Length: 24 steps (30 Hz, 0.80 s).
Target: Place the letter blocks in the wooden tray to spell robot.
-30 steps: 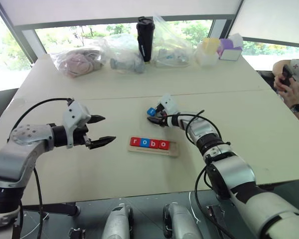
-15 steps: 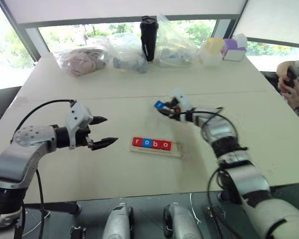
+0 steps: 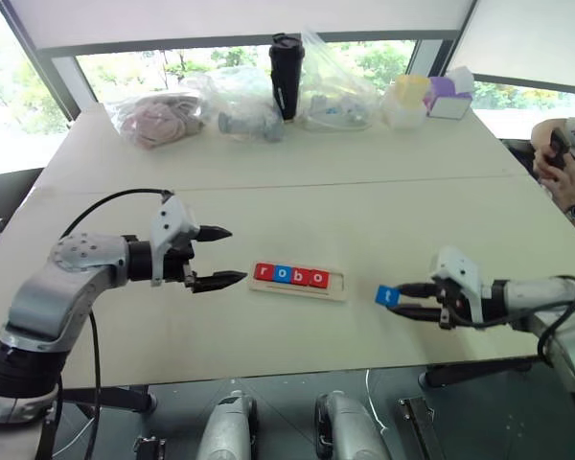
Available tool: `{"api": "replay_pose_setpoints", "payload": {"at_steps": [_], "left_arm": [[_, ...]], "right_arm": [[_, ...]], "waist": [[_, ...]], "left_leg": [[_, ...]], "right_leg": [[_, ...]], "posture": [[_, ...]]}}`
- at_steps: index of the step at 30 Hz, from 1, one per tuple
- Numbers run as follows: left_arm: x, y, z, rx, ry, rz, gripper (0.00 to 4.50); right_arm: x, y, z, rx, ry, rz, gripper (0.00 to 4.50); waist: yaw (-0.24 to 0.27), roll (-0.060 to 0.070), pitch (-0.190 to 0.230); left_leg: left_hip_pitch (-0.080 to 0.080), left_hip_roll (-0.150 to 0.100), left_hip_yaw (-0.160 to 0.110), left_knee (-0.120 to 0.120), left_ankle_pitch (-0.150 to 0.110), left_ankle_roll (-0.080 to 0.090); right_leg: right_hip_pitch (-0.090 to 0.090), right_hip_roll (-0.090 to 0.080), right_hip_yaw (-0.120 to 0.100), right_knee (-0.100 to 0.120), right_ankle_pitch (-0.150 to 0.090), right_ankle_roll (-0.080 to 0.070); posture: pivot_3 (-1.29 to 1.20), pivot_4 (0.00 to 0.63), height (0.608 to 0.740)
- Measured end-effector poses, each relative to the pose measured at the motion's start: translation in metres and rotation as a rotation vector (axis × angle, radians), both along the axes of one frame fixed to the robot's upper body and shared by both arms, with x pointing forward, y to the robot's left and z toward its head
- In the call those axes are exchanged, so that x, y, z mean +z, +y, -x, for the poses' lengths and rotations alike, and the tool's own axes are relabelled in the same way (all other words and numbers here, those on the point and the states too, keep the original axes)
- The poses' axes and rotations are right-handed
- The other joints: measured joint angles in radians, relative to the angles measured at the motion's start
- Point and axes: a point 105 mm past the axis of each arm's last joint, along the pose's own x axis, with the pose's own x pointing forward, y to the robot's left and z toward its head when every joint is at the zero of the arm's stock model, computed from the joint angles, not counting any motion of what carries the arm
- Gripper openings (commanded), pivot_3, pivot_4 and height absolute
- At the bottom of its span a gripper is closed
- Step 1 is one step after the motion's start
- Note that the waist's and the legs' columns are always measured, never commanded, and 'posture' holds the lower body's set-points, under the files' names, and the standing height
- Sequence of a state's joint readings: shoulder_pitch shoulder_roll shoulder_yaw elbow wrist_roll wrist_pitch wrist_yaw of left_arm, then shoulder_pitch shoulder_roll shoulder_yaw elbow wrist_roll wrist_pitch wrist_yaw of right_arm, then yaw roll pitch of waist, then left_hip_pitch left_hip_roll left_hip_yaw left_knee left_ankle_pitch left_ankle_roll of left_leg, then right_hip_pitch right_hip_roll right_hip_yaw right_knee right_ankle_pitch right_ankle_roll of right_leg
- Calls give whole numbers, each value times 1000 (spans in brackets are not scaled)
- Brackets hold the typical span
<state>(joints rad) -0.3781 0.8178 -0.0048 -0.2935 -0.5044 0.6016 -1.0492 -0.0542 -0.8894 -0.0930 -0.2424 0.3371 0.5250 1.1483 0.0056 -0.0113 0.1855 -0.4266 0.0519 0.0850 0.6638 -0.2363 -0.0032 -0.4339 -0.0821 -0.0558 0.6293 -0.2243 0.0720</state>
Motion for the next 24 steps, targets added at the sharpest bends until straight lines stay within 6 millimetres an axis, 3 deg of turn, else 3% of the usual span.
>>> {"api": "replay_pose_setpoints", "payload": {"at_steps": [1,7,8,15,24], "left_arm": [[1,-2,0,-10,-1,0,4500],[0,-6,1,-32,4,-3,4500],[0,-5,0,-31,4,-3,4500],[0,-5,0,-30,6,-4,4500],[-3,-5,0,-22,6,-5,4500]], "right_arm": [[0,0,-1,-1,-5,-2,1127],[-6,1,-8,-22,-41,3,4204],[-8,0,-9,-25,-41,10,4454],[-9,-13,-10,-12,-57,96,4454],[4,1,-9,77,-118,114,4454]], "waist": [[-1,0,0],[6,0,0],[6,0,0],[7,0,0],[7,-1,0]], "left_leg": [[0,0,0,0,0,0],[0,0,0,0,0,0],[-1,0,0,0,0,0],[-1,-1,-1,0,0,0],[-1,0,-1,0,0,0]], "right_leg": [[0,0,0,0,0,0],[0,0,0,0,2,-3],[0,0,0,0,2,-3],[0,0,0,0,2,-3],[0,0,0,0,2,-3]], "posture": [[0,150,740],[0,150,740],[0,150,740],[0,150,740],[0,150,740]]}}
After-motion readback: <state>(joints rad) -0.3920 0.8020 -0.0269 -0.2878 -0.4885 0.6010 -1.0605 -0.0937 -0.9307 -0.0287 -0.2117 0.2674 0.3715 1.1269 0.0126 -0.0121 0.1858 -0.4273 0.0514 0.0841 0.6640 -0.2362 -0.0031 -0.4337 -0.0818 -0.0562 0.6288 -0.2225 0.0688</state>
